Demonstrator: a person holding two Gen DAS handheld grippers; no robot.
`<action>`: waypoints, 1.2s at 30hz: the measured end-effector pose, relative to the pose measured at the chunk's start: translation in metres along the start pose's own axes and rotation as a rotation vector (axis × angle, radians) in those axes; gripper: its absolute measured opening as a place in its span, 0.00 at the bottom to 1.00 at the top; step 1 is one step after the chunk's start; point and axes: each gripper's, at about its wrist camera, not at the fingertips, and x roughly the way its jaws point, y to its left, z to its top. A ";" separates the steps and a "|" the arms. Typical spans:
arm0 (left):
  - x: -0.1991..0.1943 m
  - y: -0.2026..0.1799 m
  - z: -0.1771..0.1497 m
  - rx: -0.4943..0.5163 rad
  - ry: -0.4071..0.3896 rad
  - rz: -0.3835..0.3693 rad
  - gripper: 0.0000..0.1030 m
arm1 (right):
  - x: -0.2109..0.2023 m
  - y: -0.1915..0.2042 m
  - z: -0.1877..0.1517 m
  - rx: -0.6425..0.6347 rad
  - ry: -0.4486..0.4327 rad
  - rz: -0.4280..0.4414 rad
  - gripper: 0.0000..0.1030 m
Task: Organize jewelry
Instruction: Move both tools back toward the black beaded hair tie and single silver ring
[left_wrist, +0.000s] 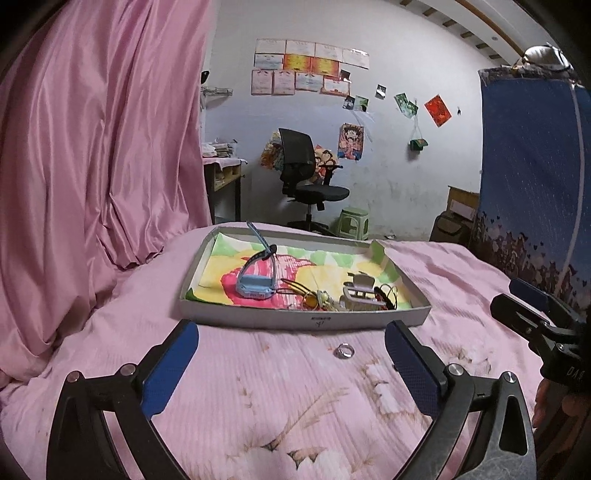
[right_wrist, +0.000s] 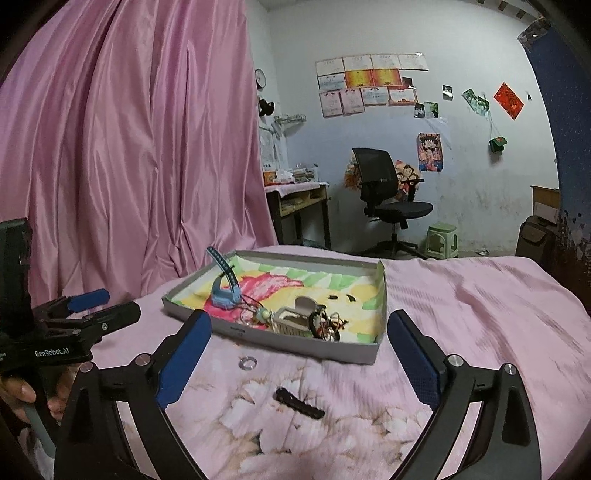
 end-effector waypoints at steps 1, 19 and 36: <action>0.001 0.000 -0.001 -0.001 0.004 -0.002 0.99 | -0.001 -0.001 -0.001 -0.005 0.008 -0.002 0.91; 0.037 0.009 -0.011 -0.053 0.189 -0.058 0.99 | 0.023 -0.005 -0.019 -0.083 0.196 -0.049 0.91; 0.081 -0.001 -0.024 -0.034 0.378 -0.183 0.60 | 0.067 -0.013 -0.047 -0.026 0.459 0.027 0.66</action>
